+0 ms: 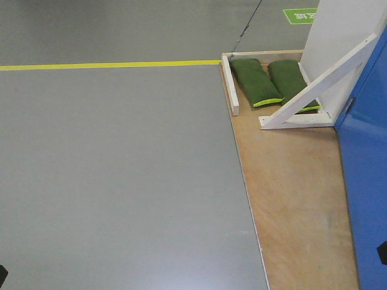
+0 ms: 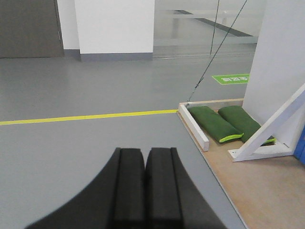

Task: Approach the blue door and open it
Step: 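Drive and turn the base to stop beside the blue door's edge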

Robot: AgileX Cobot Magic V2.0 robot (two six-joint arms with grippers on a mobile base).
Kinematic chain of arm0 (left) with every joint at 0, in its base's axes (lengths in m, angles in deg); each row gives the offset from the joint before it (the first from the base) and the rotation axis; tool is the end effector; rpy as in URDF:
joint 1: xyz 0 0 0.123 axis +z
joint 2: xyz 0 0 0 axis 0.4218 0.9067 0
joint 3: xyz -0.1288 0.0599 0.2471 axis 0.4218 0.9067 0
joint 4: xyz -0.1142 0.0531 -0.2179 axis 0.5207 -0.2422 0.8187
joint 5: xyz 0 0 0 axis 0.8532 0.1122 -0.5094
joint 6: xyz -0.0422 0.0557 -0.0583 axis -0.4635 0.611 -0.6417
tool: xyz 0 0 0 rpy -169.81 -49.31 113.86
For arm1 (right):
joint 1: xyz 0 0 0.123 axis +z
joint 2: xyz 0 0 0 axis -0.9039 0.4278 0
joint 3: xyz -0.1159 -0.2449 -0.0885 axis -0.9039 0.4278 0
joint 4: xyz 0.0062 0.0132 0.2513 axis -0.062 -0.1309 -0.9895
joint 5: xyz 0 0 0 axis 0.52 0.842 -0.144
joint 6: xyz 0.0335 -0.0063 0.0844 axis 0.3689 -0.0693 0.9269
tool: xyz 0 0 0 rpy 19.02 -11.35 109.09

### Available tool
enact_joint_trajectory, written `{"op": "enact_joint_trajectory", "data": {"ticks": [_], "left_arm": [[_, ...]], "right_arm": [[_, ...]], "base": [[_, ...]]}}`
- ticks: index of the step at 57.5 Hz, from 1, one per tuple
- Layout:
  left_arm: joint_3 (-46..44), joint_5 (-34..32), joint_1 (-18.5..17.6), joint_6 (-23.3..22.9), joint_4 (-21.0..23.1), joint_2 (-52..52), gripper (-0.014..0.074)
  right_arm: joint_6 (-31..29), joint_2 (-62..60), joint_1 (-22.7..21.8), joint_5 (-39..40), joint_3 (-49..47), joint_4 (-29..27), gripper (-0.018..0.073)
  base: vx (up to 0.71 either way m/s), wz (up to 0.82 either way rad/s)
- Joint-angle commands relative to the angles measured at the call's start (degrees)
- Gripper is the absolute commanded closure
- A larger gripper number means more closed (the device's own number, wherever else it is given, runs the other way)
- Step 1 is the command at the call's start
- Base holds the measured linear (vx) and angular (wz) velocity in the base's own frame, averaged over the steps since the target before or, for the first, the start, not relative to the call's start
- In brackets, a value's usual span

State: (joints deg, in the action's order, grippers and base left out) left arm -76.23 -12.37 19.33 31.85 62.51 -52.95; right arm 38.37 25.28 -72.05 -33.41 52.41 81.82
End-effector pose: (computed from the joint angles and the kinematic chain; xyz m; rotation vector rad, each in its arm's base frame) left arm 0.0556 -0.0056 0.1868 0.0667 1.6983 -0.0881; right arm 0.0556 -0.0065 0.1853 0.1705 1.7021 -0.0328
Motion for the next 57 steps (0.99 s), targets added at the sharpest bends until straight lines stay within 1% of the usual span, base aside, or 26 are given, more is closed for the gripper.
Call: {"op": "enact_joint_trajectory", "data": {"ticks": [1,12,17,21,24,36,41,47,51,55,57], "left_arm": [[-1.41,-5.0,-0.11,-0.37,0.33,-0.81,0.0524],[-1.41,-5.0,-0.11,-0.37,0.33,-0.81,0.0524],[-1.41,-5.0,-0.11,-0.37,0.33,-0.81,0.0524],[-1.41,-5.0,-0.11,-0.37,0.33,-0.81,0.0524],[-1.41,-5.0,-0.11,-0.37,0.33,-0.81,0.0524],[-1.41,-5.0,-0.11,-0.37,0.33,-0.81,0.0524],[-1.41,-5.0,-0.11,-0.37,0.33,-0.81,0.0524],[-1.41,-5.0,-0.11,-0.37,0.33,-0.81,0.0524],[-1.41,-5.0,-0.11,-0.37,0.33,-0.81,0.0524],[-1.41,-5.0,-0.11,-0.37,0.33,-0.81,0.0524],[-1.41,-5.0,-0.11,-0.37,0.33,-0.81,0.0524]], "right_arm": [[-0.3,-0.8,-0.14,4.59,0.21,0.31,0.0561],[-0.75,-0.8,-0.14,3.68,0.15,0.23,0.0561],[-0.32,-0.8,-0.2,2.62,-1.34,-2.64,0.0561],[-0.32,-0.36,-0.2,0.51,-4.4,-4.02,0.0561],[-0.32,0.74,-0.2,-0.24,-7.43,-3.92,0.0561],[-0.32,9.6,-0.2,-0.21,-19.92,-3.65,0.0561],[-0.32,13.04,-0.24,0.89,-24.95,-3.6,0.0561],[-0.32,16.83,-0.33,4.58,-30.27,-3.59,0.0561],[-0.32,19.16,-1.58,7.72,-33.29,-4.02,0.0561],[-0.32,21.04,-4.55,9.99,-36.03,-4.86,0.0561],[-0.32,21.83,-6.81,10.93,-37.59,-5.52,0.0561]], "base": [[0.0,0.0],[0.0,0.0],[0.0,0.0],[0.0,0.0],[0.0,0.0],[0.0,0.0],[0.0,0.0],[0.0,0.0],[0.0,0.0],[0.0,0.0],[0.0,0.0]]}}
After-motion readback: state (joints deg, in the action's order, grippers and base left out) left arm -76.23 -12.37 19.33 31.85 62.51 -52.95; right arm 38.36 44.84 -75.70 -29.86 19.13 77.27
